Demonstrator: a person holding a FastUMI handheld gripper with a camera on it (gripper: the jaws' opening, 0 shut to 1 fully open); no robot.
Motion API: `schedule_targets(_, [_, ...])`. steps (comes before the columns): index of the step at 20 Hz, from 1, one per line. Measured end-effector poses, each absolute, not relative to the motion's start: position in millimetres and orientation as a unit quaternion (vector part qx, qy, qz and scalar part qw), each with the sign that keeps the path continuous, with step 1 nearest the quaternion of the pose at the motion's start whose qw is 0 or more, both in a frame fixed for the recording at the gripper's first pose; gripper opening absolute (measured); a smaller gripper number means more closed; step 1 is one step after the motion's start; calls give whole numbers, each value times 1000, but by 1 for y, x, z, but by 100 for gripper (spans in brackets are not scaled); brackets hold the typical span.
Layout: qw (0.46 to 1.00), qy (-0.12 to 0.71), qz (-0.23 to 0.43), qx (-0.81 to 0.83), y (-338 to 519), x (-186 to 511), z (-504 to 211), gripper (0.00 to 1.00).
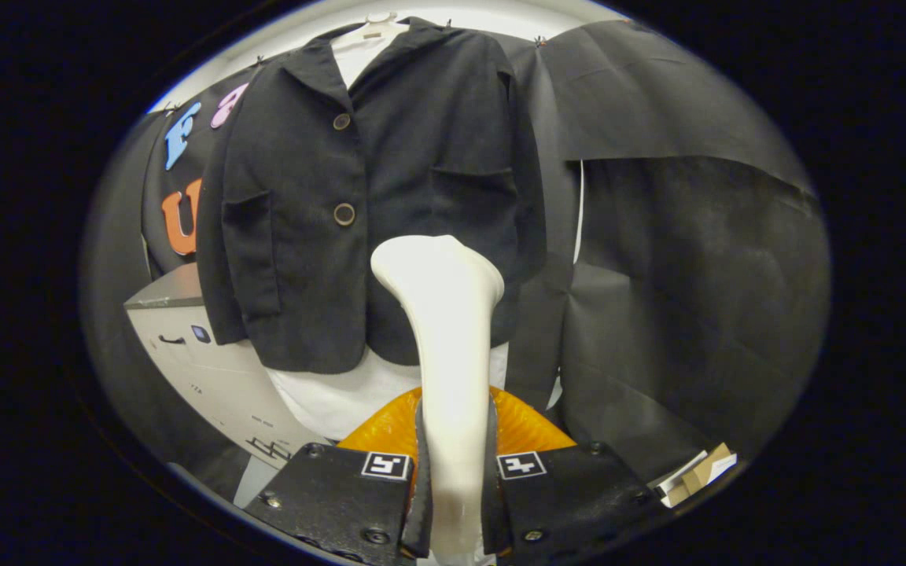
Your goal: Iron the clothes twice with a garment steamer, once on the left side and once on the right side.
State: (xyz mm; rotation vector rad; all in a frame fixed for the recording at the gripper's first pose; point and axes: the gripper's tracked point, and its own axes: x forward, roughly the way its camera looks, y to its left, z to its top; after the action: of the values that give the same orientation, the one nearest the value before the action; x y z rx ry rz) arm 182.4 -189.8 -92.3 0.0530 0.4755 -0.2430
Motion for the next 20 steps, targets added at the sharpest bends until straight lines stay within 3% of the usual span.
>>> schedule_targets(9, [950, 281, -135, 26, -183, 168, -156, 28])
schedule_targets(20, [959, 254, -123, 29, -180, 165, -142, 27])
